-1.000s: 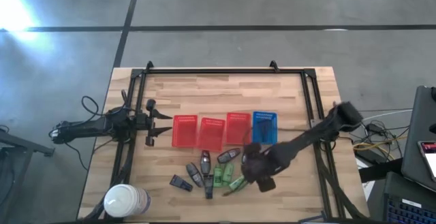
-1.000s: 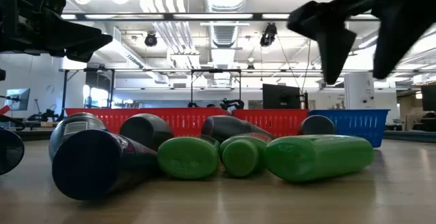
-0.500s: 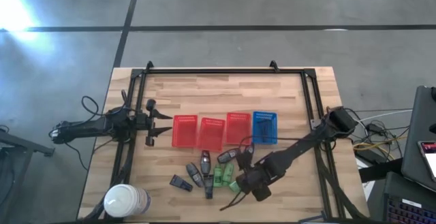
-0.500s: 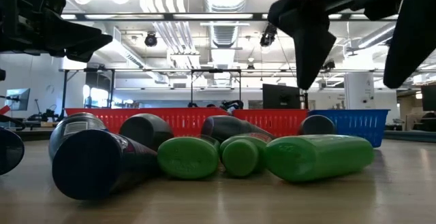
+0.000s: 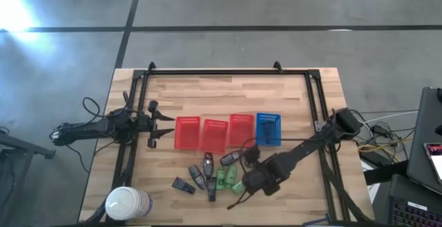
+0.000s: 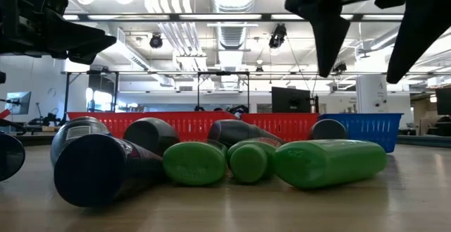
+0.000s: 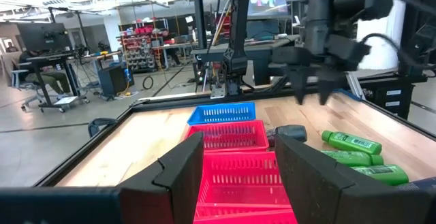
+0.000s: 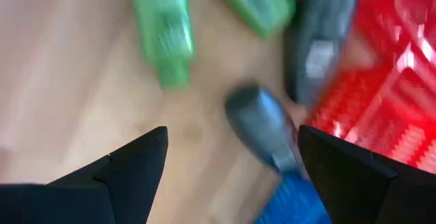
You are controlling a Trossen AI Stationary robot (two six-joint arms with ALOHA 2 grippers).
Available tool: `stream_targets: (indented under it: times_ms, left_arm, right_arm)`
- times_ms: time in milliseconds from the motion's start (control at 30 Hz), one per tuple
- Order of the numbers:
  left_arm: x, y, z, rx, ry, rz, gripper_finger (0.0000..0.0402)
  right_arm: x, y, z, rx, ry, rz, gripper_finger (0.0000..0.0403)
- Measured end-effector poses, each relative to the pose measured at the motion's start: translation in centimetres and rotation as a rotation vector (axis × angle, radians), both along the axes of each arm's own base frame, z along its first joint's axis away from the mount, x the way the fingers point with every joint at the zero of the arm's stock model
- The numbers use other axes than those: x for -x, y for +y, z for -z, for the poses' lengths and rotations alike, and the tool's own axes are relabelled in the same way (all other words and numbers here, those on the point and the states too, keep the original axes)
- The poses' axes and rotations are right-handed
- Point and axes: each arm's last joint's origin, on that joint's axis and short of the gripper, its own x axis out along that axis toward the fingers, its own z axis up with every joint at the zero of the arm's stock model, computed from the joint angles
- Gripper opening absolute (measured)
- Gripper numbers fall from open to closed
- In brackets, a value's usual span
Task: Pick & Place Travel size toiletries
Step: Put the deodorant into the right red bin
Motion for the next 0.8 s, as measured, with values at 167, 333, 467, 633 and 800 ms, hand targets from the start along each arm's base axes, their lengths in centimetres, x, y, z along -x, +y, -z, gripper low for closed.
stream_targets:
  times_ms: [167, 333, 467, 633, 800]
  left_arm:
    - [0.0, 0.0, 0.0, 0.000, 0.000, 0.000, 0.0188]
    - [0.0, 0.0, 0.0, 0.000, 0.000, 0.000, 0.0188]
    - [0.0, 0.0, 0.0, 0.000, 0.000, 0.000, 0.0188]
    - [0.0, 0.0, 0.0, 0.000, 0.000, 0.000, 0.0188]
    - [0.0, 0.0, 0.0, 0.000, 0.000, 0.000, 0.0188]
  right_arm:
    - [-0.1, -0.9, -0.2, 0.037, 0.041, -0.105, 0.0310]
    - [-0.9, -2.9, 0.0, 0.012, 0.038, 0.063, 0.0298]
    - [-1.5, -5.0, -0.5, -0.055, -0.026, 0.429, 0.0287]
    - [-1.3, -5.8, -1.8, -0.226, -0.086, 0.860, 0.0271]
    - [-0.9, -5.8, -2.3, -0.381, -0.021, 1.274, 0.0260]
